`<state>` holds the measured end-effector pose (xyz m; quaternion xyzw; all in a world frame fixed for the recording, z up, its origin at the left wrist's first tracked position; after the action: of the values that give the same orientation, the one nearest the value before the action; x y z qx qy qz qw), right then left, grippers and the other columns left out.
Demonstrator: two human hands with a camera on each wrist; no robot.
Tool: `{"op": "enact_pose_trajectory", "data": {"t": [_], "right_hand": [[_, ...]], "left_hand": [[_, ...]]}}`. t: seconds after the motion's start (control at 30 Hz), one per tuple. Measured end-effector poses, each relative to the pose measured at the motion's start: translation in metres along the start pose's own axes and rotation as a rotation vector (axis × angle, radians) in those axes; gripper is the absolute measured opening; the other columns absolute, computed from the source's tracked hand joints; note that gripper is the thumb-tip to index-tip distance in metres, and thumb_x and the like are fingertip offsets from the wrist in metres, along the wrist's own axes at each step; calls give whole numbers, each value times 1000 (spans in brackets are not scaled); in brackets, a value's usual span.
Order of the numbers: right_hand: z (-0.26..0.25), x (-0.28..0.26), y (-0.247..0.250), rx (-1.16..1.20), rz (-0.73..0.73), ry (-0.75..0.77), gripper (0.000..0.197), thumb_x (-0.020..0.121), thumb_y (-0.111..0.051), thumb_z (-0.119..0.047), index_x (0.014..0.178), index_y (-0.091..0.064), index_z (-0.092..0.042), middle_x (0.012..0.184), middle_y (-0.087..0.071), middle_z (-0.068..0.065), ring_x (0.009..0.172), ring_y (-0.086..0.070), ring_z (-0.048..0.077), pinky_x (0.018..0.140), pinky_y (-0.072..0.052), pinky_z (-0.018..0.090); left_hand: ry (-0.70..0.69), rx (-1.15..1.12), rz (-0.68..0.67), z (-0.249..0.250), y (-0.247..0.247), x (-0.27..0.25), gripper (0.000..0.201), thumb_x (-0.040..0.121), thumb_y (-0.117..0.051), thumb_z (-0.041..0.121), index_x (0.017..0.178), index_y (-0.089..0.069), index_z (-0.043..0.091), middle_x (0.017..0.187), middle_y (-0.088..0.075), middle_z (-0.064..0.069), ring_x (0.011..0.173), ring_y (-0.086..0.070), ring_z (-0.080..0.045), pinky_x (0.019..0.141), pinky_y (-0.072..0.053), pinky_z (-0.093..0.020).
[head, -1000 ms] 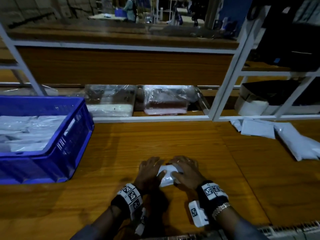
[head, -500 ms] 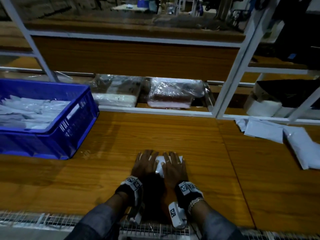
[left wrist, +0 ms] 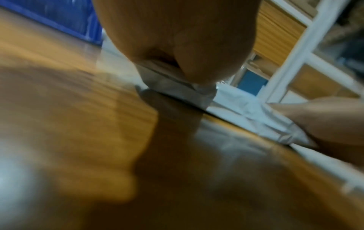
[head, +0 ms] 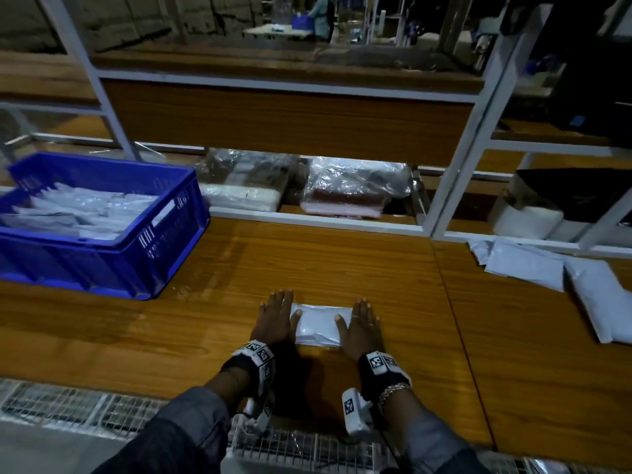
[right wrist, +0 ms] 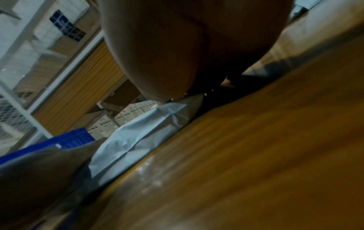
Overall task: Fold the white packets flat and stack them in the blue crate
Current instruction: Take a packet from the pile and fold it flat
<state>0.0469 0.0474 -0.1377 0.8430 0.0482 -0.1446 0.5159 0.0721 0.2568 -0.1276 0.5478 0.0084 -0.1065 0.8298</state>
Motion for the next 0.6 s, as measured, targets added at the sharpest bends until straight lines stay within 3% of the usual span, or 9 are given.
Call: {"op": "enact_pose_trajectory", "data": {"t": [0.2,0.3,0.33,0.4,0.47,0.5,0.6], "right_hand": [[-5,-2,-6,-23,19,-30,80,104,-20,-59,160,7,-9,167,17,7,155,14,21,124,11,41],[-12,-3,-2,-80,3,-50,76,106,-21,-51,159,8,-5,167,15,12,155,12,25,125,8,44],[-19,-5,3,-103,31,-25,73,107,-22,-47,159,6,-4,168,12,13,155,11,26,125,6,45],[-43,-8,13,-112,108,77,67,108,-25,-39,159,0,-3,168,6,14,156,6,27,126,5,43],[-68,-9,8,-123,91,183,61,110,-23,-34,160,-5,-4,169,3,13,156,4,25,125,5,40],[-76,-10,1,-161,52,200,59,110,-21,-33,160,-7,-4,169,3,11,156,4,24,126,5,41],[-84,-12,-16,-264,2,158,61,109,-10,-39,160,-8,-5,169,0,9,156,2,24,126,5,43]], "left_hand": [[21,-44,-20,-3,-5,3,86,89,-12,63,162,-7,18,169,-3,-14,156,-2,-31,123,-4,-50],[44,25,-24,-2,-1,0,105,78,14,82,162,-2,21,169,3,-11,156,2,-32,121,-3,-55],[57,69,-4,0,1,-2,102,80,18,79,162,0,22,169,7,-8,155,5,-33,121,-2,-57],[58,88,52,9,9,-4,75,100,0,63,162,1,21,168,12,-4,155,8,-34,121,1,-56],[3,68,51,21,11,-7,62,108,-12,47,162,-2,18,169,8,-3,155,8,-29,123,2,-51],[-33,86,27,25,7,-8,61,109,-11,45,162,-4,17,169,4,-3,156,6,-27,123,2,-48],[-165,64,22,27,0,-11,82,99,11,55,160,-22,11,167,-17,-7,156,-11,-28,124,-6,-47]]}}
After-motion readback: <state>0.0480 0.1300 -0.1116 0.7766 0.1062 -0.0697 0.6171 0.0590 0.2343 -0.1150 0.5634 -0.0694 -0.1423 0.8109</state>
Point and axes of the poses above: each hand's wrist, its own x-axis towards the middle knuckle, its own y-axis out of the back of the hand, z = x × y, the point moved 8 cm from there along x, towards the middle knuckle
